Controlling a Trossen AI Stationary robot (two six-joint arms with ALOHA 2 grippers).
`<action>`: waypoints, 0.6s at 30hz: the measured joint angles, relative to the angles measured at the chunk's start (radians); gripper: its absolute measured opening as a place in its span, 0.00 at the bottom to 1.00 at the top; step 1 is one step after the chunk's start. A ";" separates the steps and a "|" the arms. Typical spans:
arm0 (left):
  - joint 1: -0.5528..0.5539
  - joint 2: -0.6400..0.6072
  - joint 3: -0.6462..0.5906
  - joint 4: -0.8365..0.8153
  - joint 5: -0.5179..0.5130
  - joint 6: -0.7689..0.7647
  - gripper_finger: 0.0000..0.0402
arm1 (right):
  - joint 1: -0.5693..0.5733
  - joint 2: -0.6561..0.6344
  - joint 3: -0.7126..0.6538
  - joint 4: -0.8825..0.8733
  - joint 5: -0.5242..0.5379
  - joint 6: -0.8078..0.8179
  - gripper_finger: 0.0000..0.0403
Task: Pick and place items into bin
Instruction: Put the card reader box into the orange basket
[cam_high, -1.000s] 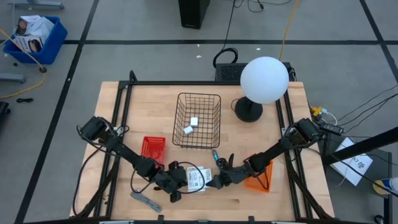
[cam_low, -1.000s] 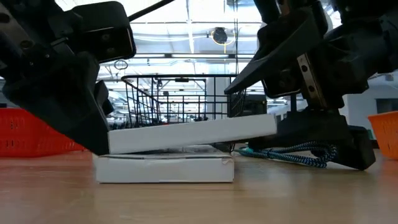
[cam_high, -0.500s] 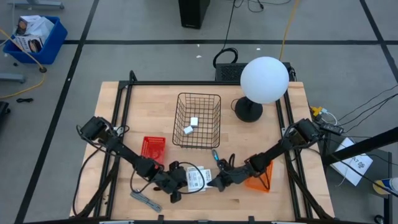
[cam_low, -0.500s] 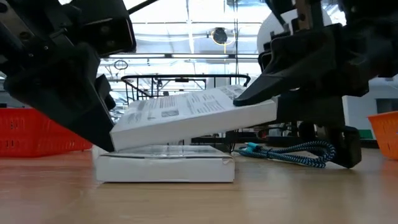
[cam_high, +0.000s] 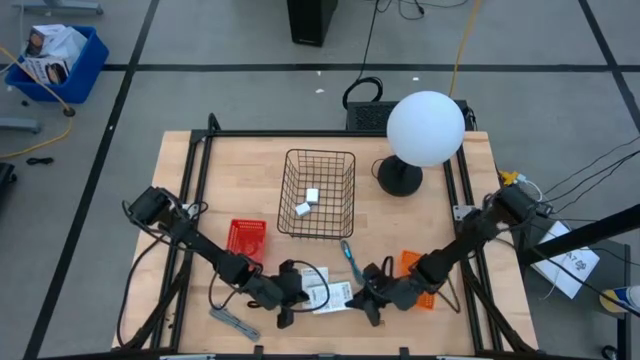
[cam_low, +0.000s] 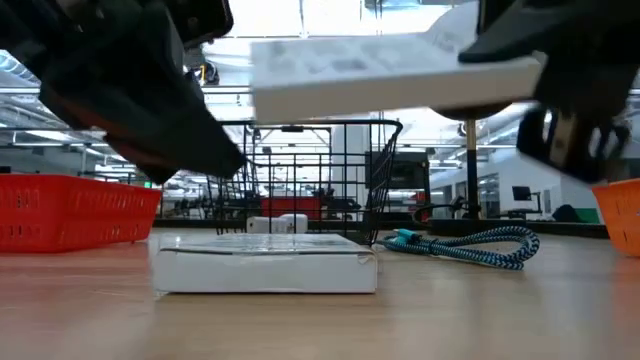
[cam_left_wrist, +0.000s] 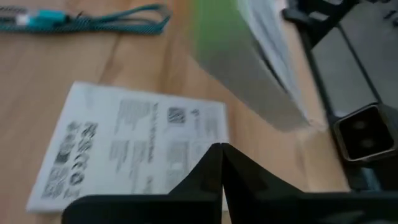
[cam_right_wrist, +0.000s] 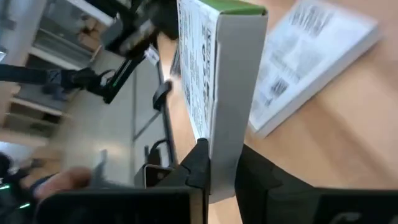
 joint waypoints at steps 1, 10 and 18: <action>-0.001 0.000 0.000 0.013 0.001 0.013 0.01 | 0.013 -0.027 0.000 -0.031 0.037 -0.024 0.09; 0.000 0.000 0.000 0.075 0.006 0.065 0.05 | 0.147 -0.278 0.002 -0.390 0.283 -0.086 0.09; 0.000 0.000 0.000 0.075 0.007 0.089 0.08 | 0.280 -0.465 0.002 -0.679 0.372 0.010 0.09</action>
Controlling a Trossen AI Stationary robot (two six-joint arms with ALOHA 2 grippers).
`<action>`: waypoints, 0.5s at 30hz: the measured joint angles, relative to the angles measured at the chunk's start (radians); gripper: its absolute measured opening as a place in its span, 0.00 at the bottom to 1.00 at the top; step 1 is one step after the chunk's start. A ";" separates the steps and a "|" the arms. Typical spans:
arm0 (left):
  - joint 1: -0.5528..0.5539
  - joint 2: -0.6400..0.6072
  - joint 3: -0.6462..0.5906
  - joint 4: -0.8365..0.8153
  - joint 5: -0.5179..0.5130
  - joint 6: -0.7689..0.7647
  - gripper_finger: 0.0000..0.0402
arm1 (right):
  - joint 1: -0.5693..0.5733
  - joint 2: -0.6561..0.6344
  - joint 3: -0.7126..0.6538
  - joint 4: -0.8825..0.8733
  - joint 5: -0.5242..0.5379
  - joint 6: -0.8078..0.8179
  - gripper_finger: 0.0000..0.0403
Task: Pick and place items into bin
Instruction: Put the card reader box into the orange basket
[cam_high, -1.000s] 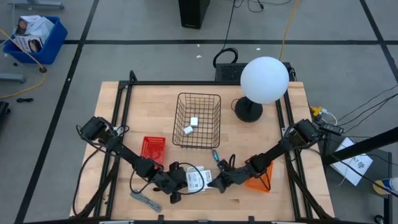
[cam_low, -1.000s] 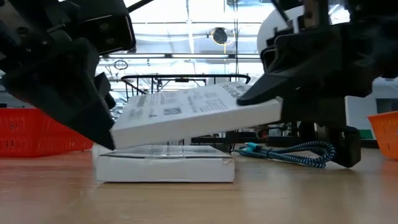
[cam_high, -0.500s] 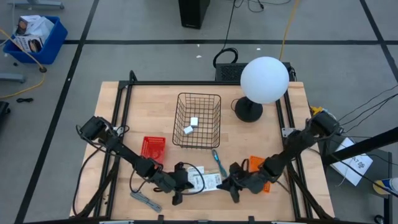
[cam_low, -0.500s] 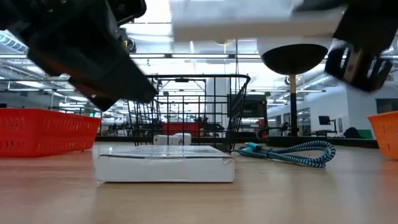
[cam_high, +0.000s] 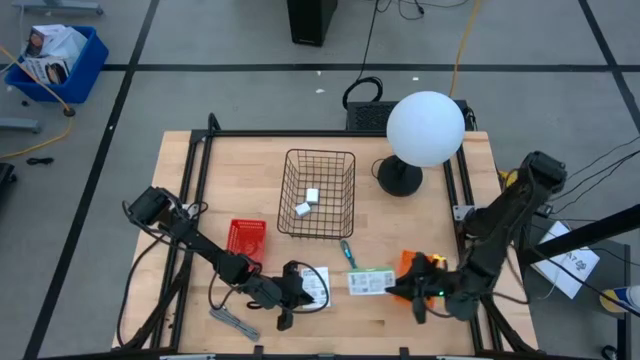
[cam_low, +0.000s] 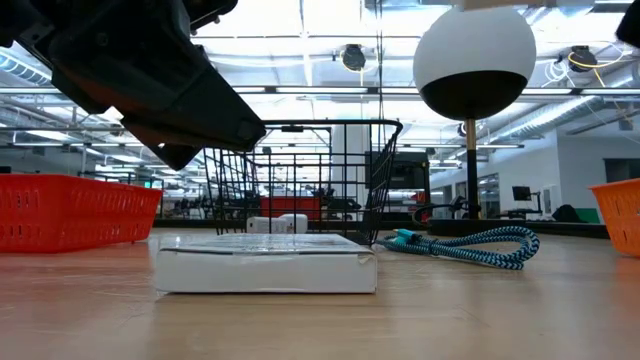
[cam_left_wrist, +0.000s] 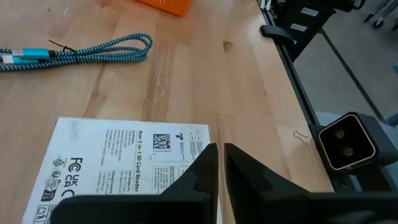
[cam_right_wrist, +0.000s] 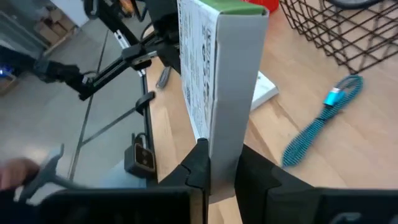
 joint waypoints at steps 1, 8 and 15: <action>0.000 0.000 0.000 0.000 0.000 0.000 0.08 | 0.014 -0.027 0.000 -0.033 -0.006 0.012 0.09; 0.001 0.000 0.000 0.000 0.001 0.037 0.08 | 0.075 -0.153 0.000 -0.331 -0.031 0.216 0.09; 0.001 0.000 0.000 -0.001 0.000 0.075 0.08 | 0.049 -0.171 0.017 -0.635 -0.278 0.471 0.09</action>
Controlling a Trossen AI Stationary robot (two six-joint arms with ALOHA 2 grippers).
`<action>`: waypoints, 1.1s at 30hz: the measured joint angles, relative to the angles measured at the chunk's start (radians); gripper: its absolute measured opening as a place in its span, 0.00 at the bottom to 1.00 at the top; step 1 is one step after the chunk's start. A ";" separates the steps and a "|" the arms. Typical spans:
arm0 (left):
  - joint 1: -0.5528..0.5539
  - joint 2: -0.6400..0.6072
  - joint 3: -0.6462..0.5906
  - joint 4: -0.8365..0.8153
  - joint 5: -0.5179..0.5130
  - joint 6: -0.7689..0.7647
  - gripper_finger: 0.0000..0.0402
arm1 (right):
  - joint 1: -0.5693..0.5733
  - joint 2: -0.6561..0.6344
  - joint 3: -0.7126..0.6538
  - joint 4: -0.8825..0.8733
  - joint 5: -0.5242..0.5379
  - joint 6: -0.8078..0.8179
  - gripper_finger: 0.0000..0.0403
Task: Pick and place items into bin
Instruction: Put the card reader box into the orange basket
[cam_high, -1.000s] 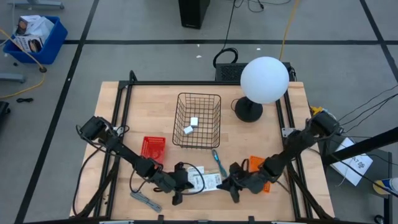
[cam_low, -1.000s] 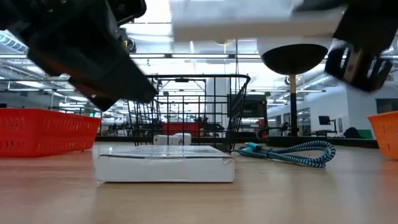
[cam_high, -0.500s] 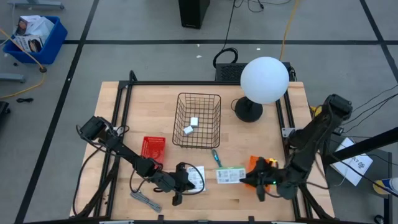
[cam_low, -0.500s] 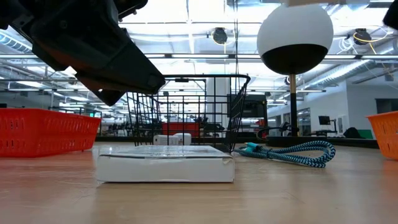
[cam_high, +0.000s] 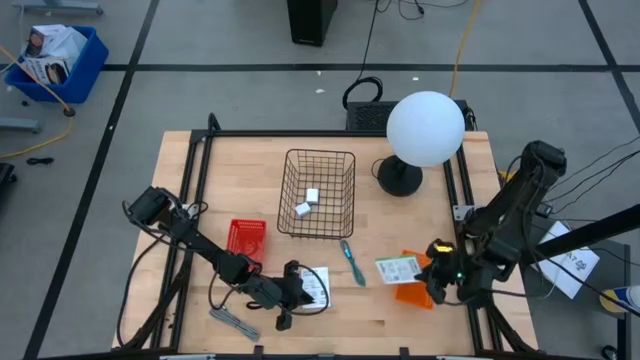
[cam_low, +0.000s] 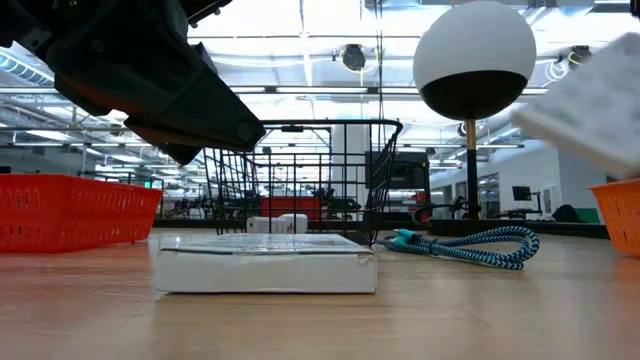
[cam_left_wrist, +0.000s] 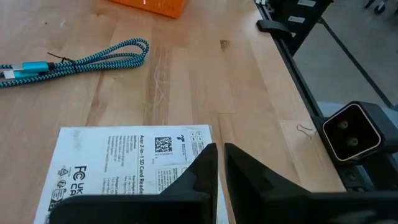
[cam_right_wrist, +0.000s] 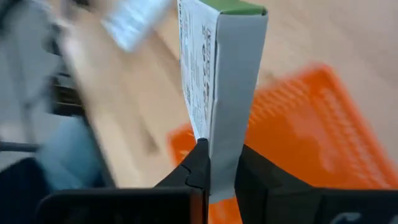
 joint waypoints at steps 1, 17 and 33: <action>0.000 0.000 0.000 0.000 0.000 0.000 0.08 | -0.004 0.000 0.012 -0.040 -0.028 0.014 0.09; 0.000 0.000 0.000 0.000 -0.007 -0.002 0.08 | -0.045 0.082 0.431 -0.668 -0.373 0.004 0.09; 0.000 0.000 0.000 0.000 -0.007 -0.005 0.08 | -0.237 0.214 0.298 -0.427 -0.627 -0.356 0.16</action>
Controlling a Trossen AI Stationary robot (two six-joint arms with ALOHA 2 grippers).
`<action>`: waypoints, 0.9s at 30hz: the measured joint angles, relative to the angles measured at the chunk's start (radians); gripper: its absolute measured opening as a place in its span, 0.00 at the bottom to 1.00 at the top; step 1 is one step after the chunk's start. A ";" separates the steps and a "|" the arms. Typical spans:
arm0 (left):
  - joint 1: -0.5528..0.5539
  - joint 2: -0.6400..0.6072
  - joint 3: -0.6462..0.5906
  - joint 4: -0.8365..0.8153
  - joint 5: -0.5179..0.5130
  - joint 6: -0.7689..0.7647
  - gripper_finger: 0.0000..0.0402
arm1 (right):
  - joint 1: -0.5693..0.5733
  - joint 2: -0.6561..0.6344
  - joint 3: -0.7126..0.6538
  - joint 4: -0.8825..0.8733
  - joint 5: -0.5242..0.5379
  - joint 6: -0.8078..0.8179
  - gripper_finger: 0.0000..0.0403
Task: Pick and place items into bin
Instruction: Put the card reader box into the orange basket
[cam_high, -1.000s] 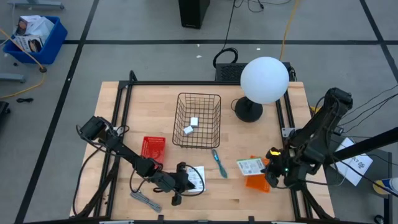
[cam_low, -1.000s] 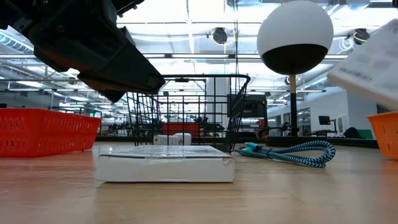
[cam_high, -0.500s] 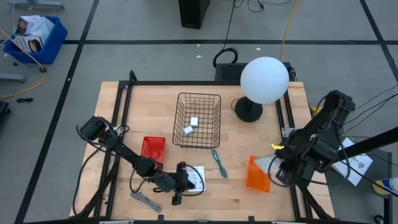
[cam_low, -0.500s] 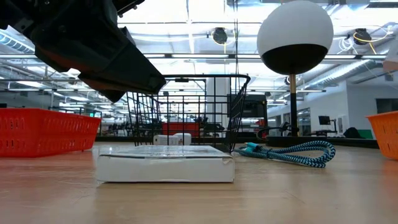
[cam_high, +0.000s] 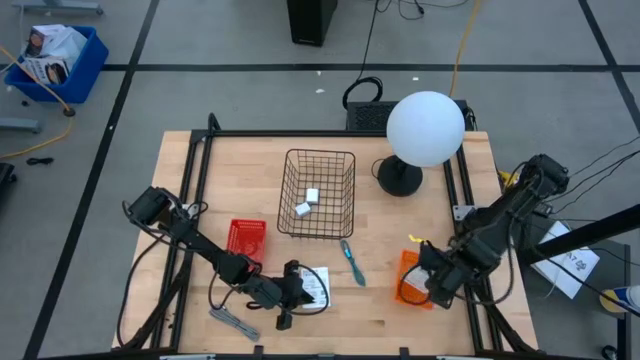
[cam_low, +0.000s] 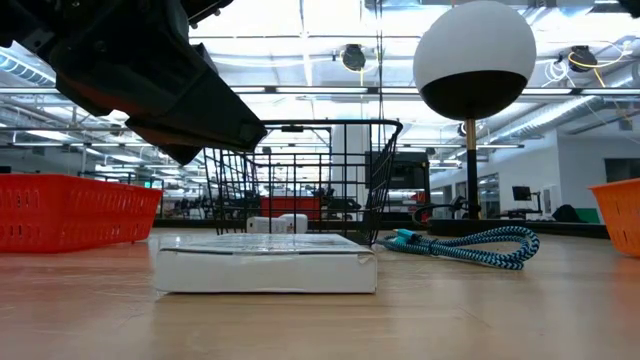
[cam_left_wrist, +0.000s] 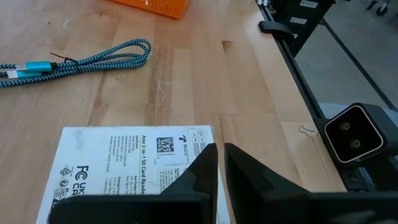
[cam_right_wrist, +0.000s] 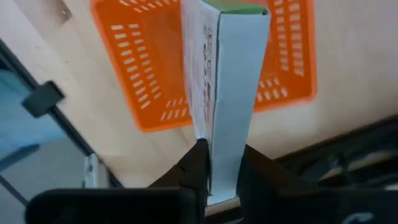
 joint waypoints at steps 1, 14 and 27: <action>0.000 0.000 0.000 0.000 0.000 0.000 0.08 | -0.010 0.001 -0.010 0.027 -0.008 -0.028 0.17; 0.000 0.000 0.000 -0.006 0.000 0.000 0.08 | -0.086 0.000 -0.089 0.211 -0.156 -0.126 0.11; -0.001 0.000 0.000 -0.008 0.000 0.001 0.08 | -0.105 -0.017 -0.164 0.285 -0.239 -0.096 0.43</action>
